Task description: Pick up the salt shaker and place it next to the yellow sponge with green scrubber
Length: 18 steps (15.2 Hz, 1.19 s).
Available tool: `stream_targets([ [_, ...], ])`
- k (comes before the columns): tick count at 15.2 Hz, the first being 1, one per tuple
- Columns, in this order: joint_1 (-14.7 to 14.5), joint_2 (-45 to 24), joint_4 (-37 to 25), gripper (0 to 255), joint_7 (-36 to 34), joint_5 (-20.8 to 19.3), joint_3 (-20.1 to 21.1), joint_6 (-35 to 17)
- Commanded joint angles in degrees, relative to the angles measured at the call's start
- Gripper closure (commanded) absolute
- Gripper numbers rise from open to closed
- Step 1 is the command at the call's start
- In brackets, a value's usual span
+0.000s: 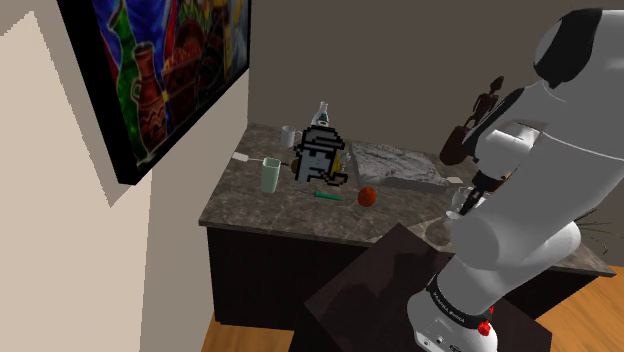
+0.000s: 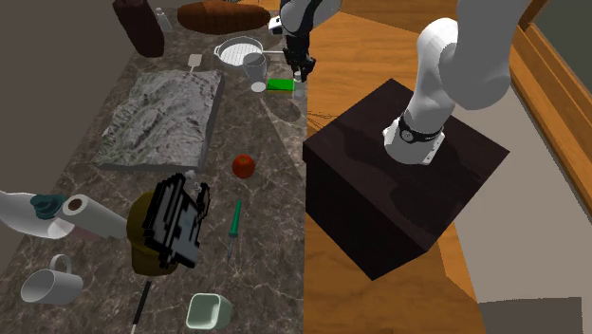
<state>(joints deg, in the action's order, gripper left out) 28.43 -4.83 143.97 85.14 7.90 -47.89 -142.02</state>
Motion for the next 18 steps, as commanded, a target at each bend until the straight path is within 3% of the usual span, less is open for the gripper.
stream_targets([
  [1,0.38,-2.09,0.22,255,2.1,2.89,0.73,-1.51],
  [11,5.53,-12.33,-0.7,255,12.28,17.09,8.26,-7.33],
  [18,9.83,-18.04,-2.14,255,17.57,24.44,14.04,-10.51],
])
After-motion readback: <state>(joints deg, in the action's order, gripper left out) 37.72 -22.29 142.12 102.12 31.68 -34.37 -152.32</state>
